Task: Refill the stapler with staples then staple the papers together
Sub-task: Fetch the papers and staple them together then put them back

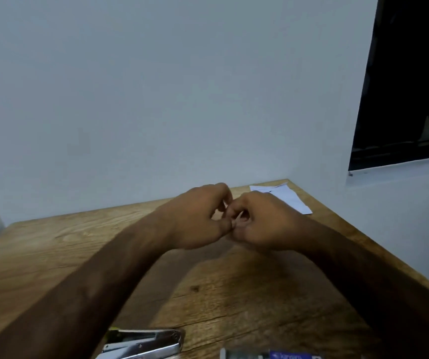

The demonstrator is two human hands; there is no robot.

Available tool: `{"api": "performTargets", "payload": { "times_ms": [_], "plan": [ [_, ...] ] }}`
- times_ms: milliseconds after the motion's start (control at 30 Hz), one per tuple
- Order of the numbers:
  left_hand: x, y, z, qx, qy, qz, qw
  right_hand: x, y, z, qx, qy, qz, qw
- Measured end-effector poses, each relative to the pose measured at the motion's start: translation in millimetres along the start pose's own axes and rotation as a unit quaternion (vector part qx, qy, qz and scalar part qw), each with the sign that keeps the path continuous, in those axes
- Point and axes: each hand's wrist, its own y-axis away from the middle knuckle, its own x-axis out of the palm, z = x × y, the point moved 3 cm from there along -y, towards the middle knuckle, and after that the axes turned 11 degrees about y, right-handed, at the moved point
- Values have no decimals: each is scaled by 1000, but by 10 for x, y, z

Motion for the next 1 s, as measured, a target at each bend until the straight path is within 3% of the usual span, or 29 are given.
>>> {"api": "performTargets", "payload": {
  "times_ms": [200, 333, 667, 1000],
  "plan": [
    [388, -588, -87, -13, -68, 41, 997, -198, -67, -762, 133, 42, -104, 985],
    [609, -799, -57, -32, -74, 52, 995, -177, -45, -1020, 189, 70, -95, 975],
    [814, -1007, 113, -53, -52, 96, 993, 75, -199, -1122, 169, 103, 57, 979],
    [803, -1009, 70, -26, -73, 69, 995, 31, -226, -1087, 121, 114, 80, 983]
  ]
}}
